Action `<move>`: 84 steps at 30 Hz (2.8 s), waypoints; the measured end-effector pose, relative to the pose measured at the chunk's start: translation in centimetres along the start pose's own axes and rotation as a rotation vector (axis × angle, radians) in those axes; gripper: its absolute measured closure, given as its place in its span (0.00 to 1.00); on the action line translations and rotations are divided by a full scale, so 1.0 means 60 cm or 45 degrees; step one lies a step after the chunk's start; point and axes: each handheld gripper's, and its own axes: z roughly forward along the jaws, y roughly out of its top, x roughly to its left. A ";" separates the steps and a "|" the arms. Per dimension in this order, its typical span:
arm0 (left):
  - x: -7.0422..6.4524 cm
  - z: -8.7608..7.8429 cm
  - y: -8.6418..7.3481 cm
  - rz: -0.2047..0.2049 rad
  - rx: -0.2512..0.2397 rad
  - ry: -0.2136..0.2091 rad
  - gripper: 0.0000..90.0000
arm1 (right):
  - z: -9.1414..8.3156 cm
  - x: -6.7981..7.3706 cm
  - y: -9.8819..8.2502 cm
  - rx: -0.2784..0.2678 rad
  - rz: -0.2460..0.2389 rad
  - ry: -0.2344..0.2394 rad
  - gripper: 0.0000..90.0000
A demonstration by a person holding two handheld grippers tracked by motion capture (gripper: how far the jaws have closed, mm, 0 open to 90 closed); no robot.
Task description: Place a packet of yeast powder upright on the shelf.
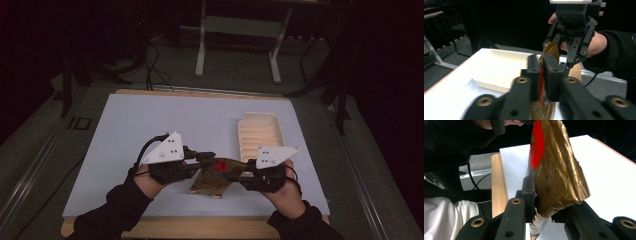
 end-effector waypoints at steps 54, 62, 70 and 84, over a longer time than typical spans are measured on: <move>0.047 -0.037 -0.179 -0.354 -0.002 0.201 0.02 | -0.155 -0.214 -0.037 0.097 -0.140 -0.250 0.86; 0.046 -0.037 -0.187 -0.324 0.004 0.219 0.02 | -0.145 -0.224 -0.055 0.107 -0.128 -0.228 0.86; 0.046 -0.035 -0.197 -0.344 -0.004 0.215 0.02 | -0.116 -0.232 -0.078 0.129 -0.085 -0.184 0.86; 0.045 -0.036 -0.202 -0.343 -0.009 0.212 0.02 | -0.083 -0.243 -0.121 0.114 0.004 -0.169 0.85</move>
